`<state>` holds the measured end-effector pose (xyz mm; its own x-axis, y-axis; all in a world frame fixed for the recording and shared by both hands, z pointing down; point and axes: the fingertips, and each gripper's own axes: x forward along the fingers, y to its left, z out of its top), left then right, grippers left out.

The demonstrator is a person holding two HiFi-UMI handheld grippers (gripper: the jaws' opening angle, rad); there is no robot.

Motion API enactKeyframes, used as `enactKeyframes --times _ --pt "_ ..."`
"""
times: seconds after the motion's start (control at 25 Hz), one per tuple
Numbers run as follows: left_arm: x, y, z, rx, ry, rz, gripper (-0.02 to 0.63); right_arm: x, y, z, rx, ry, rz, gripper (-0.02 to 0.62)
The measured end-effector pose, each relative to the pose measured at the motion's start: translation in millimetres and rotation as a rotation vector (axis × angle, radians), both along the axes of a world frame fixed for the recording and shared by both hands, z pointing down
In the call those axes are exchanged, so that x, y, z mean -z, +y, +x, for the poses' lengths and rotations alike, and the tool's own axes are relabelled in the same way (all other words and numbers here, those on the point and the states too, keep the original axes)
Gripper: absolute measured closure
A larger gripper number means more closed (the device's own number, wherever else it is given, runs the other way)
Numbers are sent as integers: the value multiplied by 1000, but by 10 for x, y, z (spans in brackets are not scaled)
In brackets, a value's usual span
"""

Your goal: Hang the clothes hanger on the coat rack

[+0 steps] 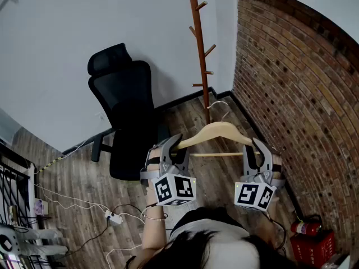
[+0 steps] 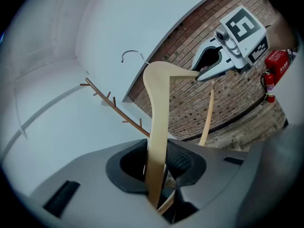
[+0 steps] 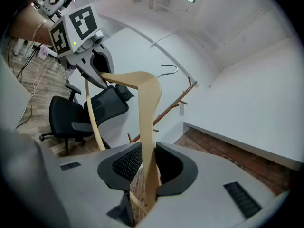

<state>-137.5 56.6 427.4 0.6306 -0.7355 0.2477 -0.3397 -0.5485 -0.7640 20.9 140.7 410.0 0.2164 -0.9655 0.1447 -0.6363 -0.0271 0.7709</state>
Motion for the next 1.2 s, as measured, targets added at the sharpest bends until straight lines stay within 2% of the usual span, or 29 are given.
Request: enactKeyframes --times 0.32,0.8,1.2 --pt "24 67 155 9 -4 2 506 2 56 166 10 -21 14 486" --pt "-9 150 507 78 12 -13 506 12 29 571 73 -1 10 486" --pt "-54 75 583 106 -9 -13 506 -54 -116 675 104 -21 2 486"
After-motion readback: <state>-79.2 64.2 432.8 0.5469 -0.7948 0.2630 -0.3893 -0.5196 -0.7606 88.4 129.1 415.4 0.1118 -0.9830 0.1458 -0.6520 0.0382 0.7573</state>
